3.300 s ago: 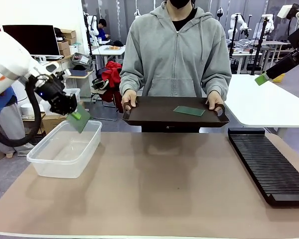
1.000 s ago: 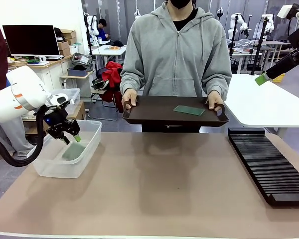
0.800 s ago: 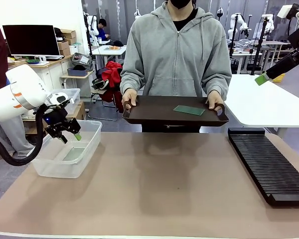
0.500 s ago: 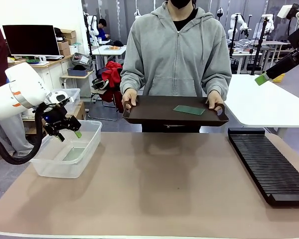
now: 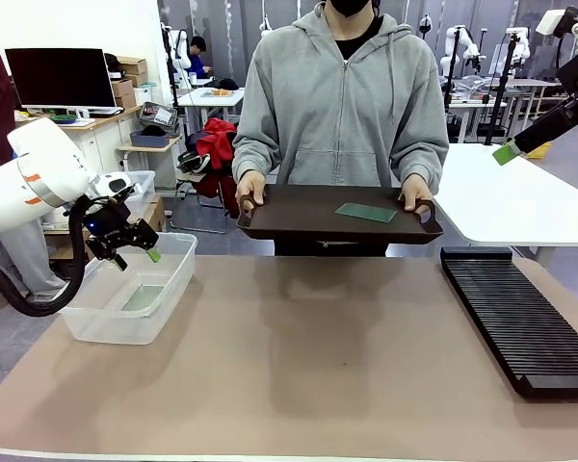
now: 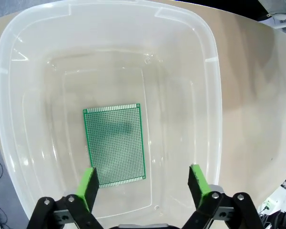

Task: Sort PCBs into racks and boxes based on the side picked up.
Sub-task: If the short side of the Blank PCB is picked up, insert it into the PCB Rack ; if the long side is picked up, place it in the Organizing box, then pick up the Blank PCB handed by the Human.

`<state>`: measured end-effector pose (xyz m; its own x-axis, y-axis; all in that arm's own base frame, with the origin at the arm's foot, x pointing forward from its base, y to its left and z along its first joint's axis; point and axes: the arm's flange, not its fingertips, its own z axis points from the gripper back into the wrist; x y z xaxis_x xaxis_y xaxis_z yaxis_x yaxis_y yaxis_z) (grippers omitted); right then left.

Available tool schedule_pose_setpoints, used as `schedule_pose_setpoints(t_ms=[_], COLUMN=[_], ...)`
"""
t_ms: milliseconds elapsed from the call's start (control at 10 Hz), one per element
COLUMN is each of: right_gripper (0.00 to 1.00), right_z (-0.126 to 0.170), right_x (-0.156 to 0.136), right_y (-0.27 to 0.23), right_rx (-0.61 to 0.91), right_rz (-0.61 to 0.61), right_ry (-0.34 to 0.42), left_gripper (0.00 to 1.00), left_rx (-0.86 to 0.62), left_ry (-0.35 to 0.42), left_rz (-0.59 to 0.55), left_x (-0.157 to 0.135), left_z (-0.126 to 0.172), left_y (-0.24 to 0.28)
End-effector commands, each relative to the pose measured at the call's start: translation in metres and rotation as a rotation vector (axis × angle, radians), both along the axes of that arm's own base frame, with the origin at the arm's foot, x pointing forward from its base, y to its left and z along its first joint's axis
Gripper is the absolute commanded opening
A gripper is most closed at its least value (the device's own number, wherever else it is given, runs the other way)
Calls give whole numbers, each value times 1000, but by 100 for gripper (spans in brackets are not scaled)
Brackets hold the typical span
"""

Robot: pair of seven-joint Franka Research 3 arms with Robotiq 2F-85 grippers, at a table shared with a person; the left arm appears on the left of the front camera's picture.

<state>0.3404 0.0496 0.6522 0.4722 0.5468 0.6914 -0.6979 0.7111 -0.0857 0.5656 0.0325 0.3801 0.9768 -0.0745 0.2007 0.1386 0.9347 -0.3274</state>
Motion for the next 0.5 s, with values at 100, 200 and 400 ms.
schedule_pose_setpoints(t_ms=[100,200,400], right_gripper=[100,100,100], right_z=[-1,-1,-1], right_x=[0,0,0], right_y=[0,0,0], right_rx=[1,1,1], right_rz=[-1,-1,-1], right_ry=[2,2,2], left_gripper=[100,100,100], left_rx=[21,21,21], left_ry=[9,9,9], left_rz=[-16,-16,-16], left_x=[0,0,0], left_z=[-4,-4,-4], left_y=[2,2,2])
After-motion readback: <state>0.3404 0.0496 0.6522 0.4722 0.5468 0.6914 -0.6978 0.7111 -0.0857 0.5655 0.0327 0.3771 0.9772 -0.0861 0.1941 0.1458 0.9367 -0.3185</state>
